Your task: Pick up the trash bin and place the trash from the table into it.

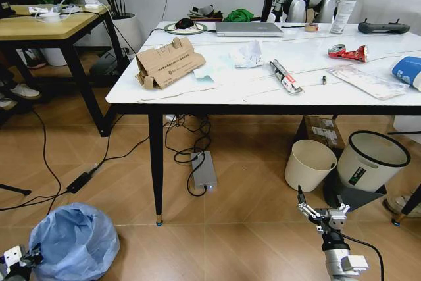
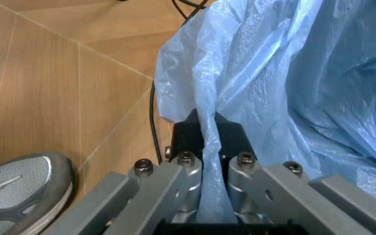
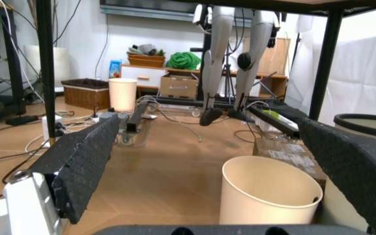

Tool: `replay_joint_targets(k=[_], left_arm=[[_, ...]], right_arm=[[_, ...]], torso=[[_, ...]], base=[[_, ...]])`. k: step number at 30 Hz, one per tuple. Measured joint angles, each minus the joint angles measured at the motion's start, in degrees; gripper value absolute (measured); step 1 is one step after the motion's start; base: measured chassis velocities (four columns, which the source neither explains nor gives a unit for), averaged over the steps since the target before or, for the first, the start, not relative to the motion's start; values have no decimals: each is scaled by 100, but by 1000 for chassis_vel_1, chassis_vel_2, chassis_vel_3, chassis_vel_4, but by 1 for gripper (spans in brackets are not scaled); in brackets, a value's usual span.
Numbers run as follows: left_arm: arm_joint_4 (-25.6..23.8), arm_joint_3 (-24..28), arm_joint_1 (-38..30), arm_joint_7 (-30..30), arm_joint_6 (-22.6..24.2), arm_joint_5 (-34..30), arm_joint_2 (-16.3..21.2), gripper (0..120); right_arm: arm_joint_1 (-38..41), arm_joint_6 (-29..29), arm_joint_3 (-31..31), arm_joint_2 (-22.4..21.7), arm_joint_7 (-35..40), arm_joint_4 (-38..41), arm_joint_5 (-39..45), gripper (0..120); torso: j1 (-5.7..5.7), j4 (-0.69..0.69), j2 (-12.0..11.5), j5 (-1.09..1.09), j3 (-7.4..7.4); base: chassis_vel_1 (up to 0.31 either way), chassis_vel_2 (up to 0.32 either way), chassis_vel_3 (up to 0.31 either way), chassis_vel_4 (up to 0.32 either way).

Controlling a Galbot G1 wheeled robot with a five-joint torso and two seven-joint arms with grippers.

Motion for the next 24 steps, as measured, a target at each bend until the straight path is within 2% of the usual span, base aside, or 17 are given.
replay_joint_targets(k=[5,6,8,9,13,17,19,24], left_arm=[[-428,-9,308,309,-82,104,-16,0],[-679,-9,434,426,-170,161,-44,0],[-1230,15,684,696,-550,236,-121,0],[-1562,44,826,831,-762,328,-180,0],[-2093,165,1104,1040,-1207,524,-322,0],[-2786,353,1541,1032,-1369,565,-420,0],[-2900,384,1626,1030,-1375,562,-427,0],[-4023,693,2384,1082,-1285,512,-445,0]], right_arm=[[-4,-23,1,0,-5,11,0,100],[-11,-53,5,0,-25,17,0,100],[-34,-132,1,0,-35,56,0,100],[-32,-170,-10,0,-19,80,-2,100],[-30,-264,-28,0,49,153,-53,100],[-60,-348,-59,0,127,278,-141,100],[-71,-352,-61,0,135,294,-155,100],[-151,-365,-70,0,192,392,-256,100]], torso=[[1,2,0,-5,2],[1,3,0,-6,2],[1,3,0,-4,2],[1,0,0,4,1],[1,-2,1,-4,2],[1,1,1,2,1],[1,1,1,1,1],[4,0,11,-1,5]], base=[[0,0,0,0],[0,0,0,0],[0,0,0,0],[0,0,0,0],[0,0,0,0],[0,0,0,0],[0,0,0,0],[0,0,0,0]])
